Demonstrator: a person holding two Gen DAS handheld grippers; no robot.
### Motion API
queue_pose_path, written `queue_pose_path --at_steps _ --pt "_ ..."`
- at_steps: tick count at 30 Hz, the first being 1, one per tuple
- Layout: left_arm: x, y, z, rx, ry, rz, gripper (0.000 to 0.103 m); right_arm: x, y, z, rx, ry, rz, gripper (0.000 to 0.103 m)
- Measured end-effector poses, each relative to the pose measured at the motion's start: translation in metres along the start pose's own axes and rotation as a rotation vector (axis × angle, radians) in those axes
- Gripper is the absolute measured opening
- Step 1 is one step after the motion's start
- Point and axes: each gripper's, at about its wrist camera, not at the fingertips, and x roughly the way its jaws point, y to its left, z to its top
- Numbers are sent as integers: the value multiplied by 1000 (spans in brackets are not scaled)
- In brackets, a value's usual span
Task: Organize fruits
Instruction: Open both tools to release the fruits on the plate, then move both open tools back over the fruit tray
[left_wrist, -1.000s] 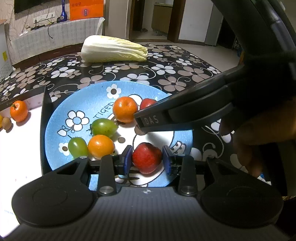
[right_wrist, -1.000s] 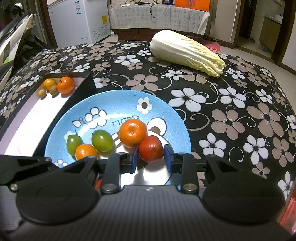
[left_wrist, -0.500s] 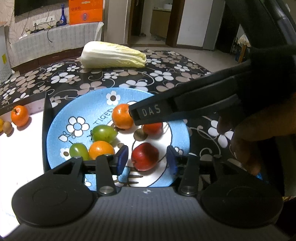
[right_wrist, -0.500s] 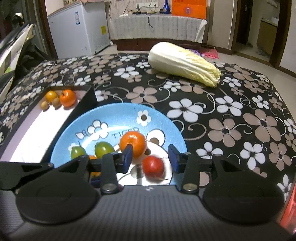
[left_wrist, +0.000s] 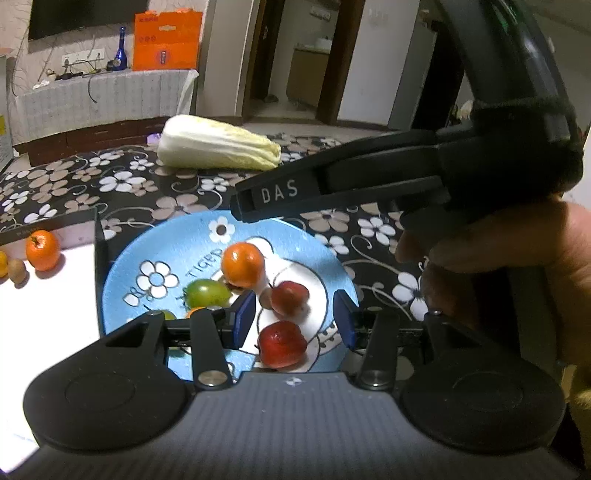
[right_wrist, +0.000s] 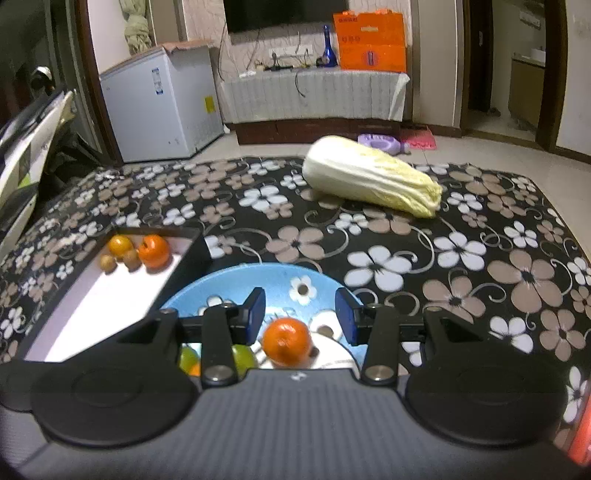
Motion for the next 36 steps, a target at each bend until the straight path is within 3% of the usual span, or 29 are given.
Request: queue_pose_path --at_steps 8,36 --pt "-11 14 3 -23 -10 49 52 2 16 8 -6 -30 35 44" --pt "-56 95 -2 -148 -10 263 52 34 87 23 -64 -7 145 45"
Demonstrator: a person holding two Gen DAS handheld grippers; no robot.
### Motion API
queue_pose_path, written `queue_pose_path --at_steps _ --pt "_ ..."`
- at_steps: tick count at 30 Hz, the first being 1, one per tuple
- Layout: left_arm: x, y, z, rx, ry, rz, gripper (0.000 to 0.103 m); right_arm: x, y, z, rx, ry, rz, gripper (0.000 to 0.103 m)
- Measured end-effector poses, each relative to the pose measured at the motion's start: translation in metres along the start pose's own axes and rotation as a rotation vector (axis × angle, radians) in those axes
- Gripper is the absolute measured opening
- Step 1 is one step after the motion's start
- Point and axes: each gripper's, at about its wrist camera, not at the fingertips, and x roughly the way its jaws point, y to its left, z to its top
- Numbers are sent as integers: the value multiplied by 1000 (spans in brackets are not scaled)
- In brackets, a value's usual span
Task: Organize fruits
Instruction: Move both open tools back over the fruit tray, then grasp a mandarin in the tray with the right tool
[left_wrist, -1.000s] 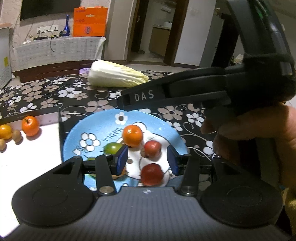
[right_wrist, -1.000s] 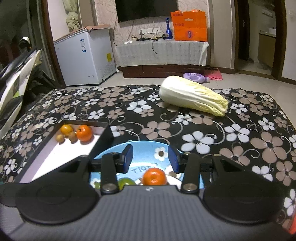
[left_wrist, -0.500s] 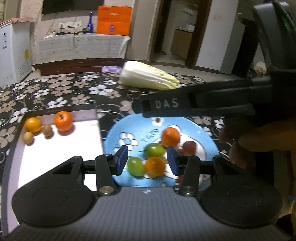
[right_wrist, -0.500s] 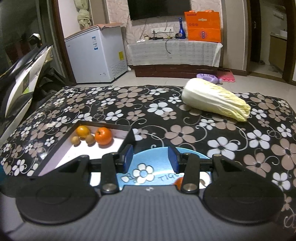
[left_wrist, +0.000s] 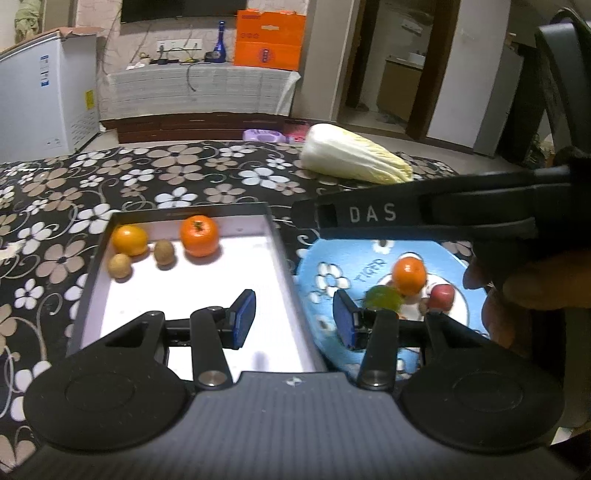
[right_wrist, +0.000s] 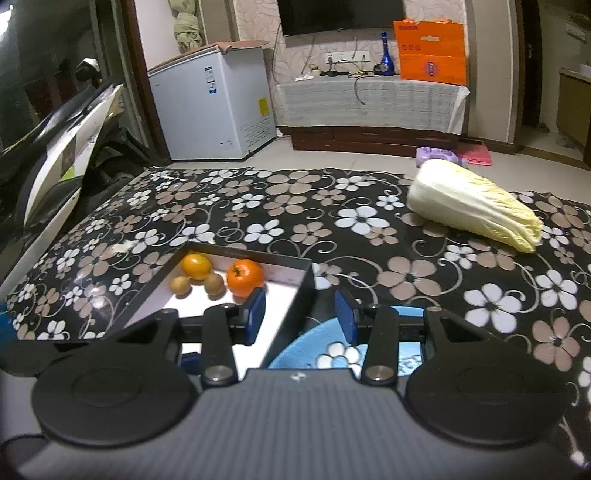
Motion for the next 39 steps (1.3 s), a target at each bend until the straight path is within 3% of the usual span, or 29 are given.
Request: queue_pose_path --at_steps 22,39 --pt "0 73 -6 -42 27 143 52 54 59 3 -86 99 84 45" --pt "3 89 -7 -51 41 153 52 108 65 11 -46 158 -20 44"
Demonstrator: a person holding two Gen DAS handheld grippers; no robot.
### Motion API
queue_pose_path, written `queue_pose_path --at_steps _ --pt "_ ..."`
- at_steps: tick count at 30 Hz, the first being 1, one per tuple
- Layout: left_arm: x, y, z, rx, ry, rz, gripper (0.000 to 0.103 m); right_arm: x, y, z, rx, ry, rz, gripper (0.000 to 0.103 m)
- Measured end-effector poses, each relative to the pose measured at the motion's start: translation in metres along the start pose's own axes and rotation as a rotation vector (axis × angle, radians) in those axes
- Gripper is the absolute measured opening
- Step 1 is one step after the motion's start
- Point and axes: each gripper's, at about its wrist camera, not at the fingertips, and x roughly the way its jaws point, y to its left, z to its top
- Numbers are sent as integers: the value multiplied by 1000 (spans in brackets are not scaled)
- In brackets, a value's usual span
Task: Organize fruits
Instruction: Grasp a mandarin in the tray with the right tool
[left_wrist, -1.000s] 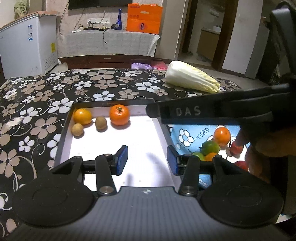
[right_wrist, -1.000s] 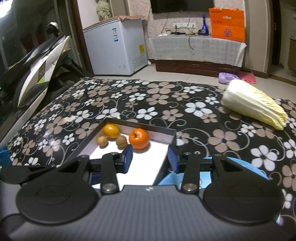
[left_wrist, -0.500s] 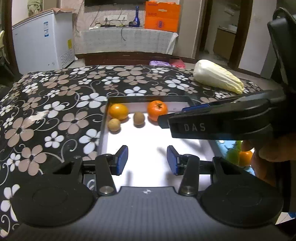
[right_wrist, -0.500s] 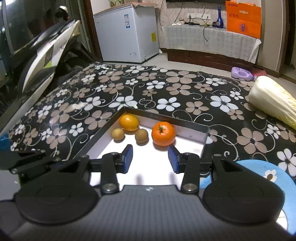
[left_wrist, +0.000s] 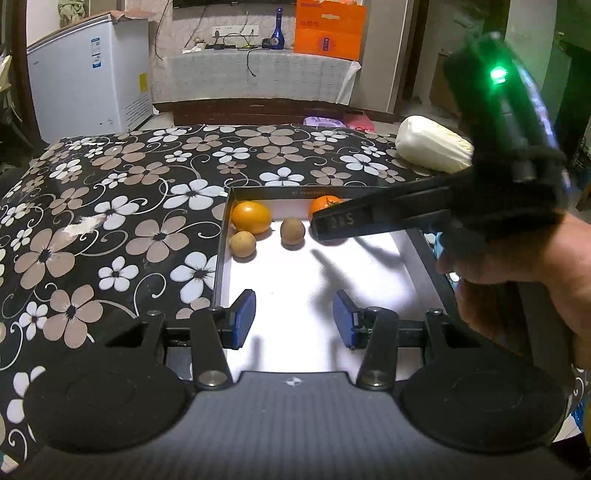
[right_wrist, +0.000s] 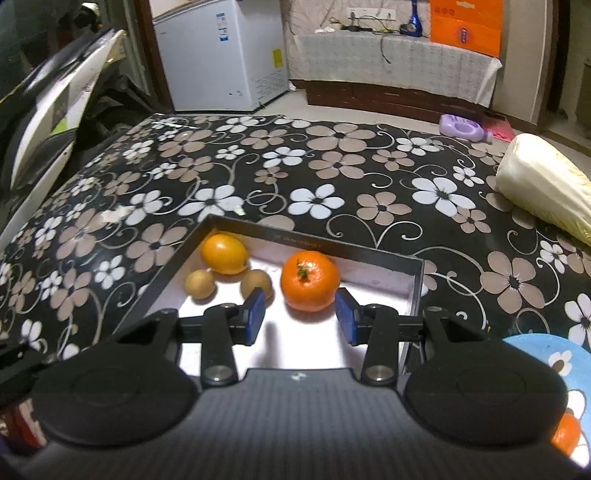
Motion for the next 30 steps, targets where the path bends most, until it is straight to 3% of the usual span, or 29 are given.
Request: queue_pose_path --at_steps 14,30 --pt "18 4 10 11 14 3 52 28 -2 8 -6 42 -35 44" --pt "52 -8 33 -53 37 -10 52 -35 -24 4 13 -35 19 43"
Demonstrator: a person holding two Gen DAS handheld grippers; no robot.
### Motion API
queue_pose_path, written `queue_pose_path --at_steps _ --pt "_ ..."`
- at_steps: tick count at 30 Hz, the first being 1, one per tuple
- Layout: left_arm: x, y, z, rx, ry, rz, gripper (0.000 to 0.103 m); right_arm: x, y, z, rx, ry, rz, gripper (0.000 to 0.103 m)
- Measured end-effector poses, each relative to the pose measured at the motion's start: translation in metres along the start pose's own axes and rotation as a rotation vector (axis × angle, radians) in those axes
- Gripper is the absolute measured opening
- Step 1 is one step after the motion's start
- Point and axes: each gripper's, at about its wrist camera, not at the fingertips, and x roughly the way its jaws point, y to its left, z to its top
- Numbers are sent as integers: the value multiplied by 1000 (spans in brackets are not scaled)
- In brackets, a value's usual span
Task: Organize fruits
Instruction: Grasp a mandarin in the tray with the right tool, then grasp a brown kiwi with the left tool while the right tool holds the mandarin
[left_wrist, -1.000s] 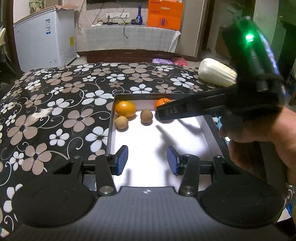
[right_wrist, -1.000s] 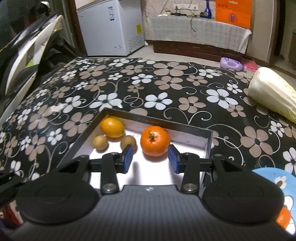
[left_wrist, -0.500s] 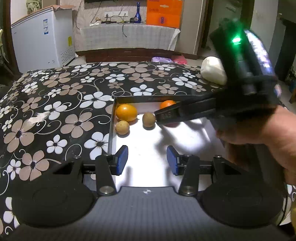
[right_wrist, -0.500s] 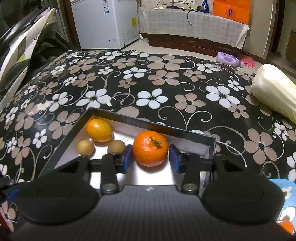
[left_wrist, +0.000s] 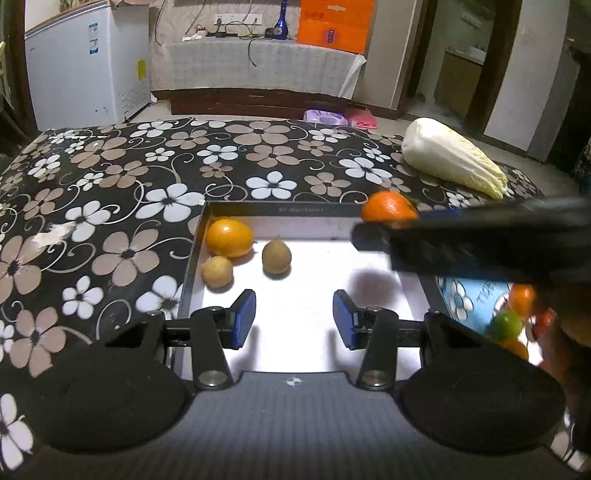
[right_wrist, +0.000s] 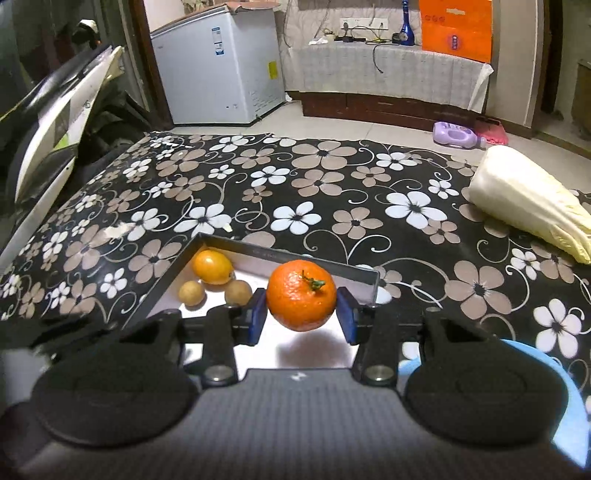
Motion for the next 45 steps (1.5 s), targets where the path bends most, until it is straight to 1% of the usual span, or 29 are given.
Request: queue_pose_path --at_steps 3,5,14,15,16,17,20,21,27,31,37,45 --pt "12 4 9 -39 13 -19 52 -8 -4 -2 -1 -8 7 43" --pt "20 6 13 -51 20 -9 52 -13 -8 -3 2 -15 9 43" --pt "46 5 23 -54 45 6 51 -26 -18 -4 8 -30 25 43" --pt "48 5 24 -56 46 9 49 -27 -18 -5 6 -30 27 43" --pt "51 6 25 -58 49 13 43 -27 -18 -5 4 -30 28 43" --pt "54 8 25 -61 55 15 41 -28 -18 -5 3 -30 28 43" --pt "56 9 26 -56 44 32 29 -29 -19 -6 5 -32 29 43" --pt "55 9 26 -57 42 35 27 -30 -18 -6 5 -33 30 43" --pt "52 8 24 -51 32 40 27 -32 -18 -6 -1 -36 33 43" --pt "42 3 25 -39 13 28 27 -36 -17 -6 -8 -39 32 43" --pt "28 -1 23 -26 2 32 27 -42 -19 -6 -5 -49 30 43" --pt "6 -20 24 4 -26 -1 27 -52 -25 -8 5 -64 24 43"
